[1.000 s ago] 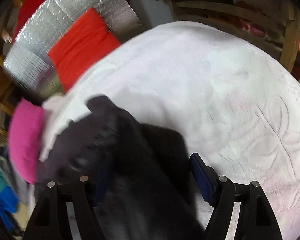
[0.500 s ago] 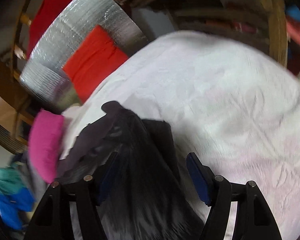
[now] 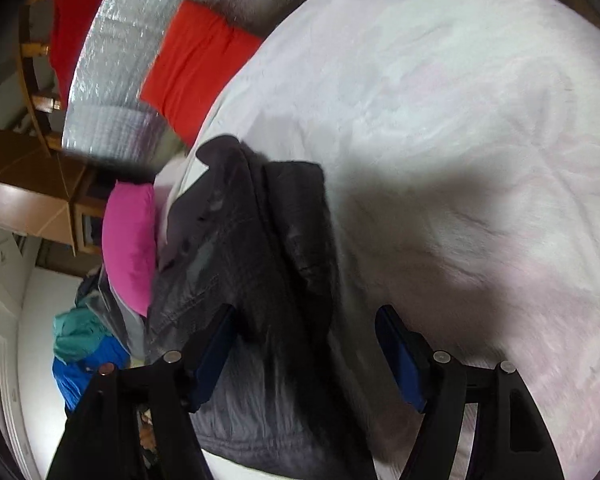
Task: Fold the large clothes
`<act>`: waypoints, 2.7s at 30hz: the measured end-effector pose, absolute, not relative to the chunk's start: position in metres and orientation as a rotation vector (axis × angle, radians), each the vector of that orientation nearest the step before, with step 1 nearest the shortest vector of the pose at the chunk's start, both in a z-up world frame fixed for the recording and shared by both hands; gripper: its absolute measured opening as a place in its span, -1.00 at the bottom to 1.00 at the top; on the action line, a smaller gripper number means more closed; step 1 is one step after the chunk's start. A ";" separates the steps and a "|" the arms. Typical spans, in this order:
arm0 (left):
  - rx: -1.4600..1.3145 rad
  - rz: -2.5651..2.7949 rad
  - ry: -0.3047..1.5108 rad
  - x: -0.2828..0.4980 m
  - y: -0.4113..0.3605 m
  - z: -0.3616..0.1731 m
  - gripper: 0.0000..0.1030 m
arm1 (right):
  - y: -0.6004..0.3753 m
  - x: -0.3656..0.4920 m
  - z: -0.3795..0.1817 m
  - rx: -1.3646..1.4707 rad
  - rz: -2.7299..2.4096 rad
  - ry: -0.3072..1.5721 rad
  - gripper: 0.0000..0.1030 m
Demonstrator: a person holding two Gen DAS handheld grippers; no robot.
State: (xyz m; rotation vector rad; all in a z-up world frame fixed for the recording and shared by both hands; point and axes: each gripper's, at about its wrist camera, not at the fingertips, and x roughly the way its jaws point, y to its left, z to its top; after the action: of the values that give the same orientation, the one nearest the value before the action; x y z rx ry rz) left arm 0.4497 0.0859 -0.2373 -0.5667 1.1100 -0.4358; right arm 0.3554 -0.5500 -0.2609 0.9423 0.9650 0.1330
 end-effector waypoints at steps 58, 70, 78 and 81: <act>0.111 0.097 0.697 0.305 0.014 -0.160 0.68 | -0.401 0.278 -0.199 0.754 0.063 0.770 0.50; 0.078 0.090 0.653 0.301 0.015 -0.152 0.69 | -0.387 0.299 -0.210 0.719 0.053 0.818 0.50; 0.094 0.076 0.664 0.305 0.008 -0.156 0.69 | -0.385 0.301 -0.217 0.727 0.074 0.867 0.50; 0.084 0.036 0.703 0.308 0.005 -0.162 0.68 | -0.385 0.303 -0.221 0.739 0.092 0.893 0.50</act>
State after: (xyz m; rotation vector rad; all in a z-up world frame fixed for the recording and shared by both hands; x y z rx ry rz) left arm 0.3079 0.0049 -0.1617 0.0838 0.7026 0.0358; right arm 0.3030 -0.3853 -0.2209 0.7388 0.8929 0.0917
